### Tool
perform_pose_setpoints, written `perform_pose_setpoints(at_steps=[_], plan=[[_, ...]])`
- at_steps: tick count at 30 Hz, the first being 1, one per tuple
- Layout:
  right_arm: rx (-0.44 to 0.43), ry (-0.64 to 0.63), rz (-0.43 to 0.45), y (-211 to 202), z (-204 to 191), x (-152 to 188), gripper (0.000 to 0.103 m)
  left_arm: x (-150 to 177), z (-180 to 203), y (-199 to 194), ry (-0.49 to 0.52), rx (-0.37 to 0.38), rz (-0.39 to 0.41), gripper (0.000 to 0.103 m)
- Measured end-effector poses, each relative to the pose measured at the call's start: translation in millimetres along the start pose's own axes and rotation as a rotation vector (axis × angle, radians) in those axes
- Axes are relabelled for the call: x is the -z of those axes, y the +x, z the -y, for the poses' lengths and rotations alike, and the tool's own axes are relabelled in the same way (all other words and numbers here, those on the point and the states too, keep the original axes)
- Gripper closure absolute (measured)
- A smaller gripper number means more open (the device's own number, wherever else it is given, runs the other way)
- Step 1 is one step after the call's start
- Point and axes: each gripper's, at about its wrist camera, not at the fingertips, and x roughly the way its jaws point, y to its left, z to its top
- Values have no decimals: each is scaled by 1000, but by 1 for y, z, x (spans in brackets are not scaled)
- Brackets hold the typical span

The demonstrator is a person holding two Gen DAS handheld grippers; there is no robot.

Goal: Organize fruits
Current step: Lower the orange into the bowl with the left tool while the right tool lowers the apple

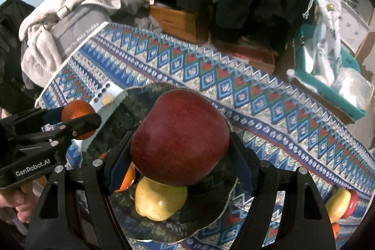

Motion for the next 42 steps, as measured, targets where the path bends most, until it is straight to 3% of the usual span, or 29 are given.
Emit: perform_pose_setpoints(at_steps=[19,22,25,34,42], plan=[[-28,1,-88,33,-9,13,25,15,-15,36,-64,-20,-121,57],[-28,2,-87,34,-10,13,25,15,-15,37,-66,-26,-121,54],[-42,13,-87,35,-9,12,25,16,-16,36,-70,-29,-123,45],[-63,18,-111,42,-11,12,26,18,-18,30,-74,-27,-119,45],[-80,41,-55,22,-8,4,27,18,-13,21,-61,-12,-100,45]])
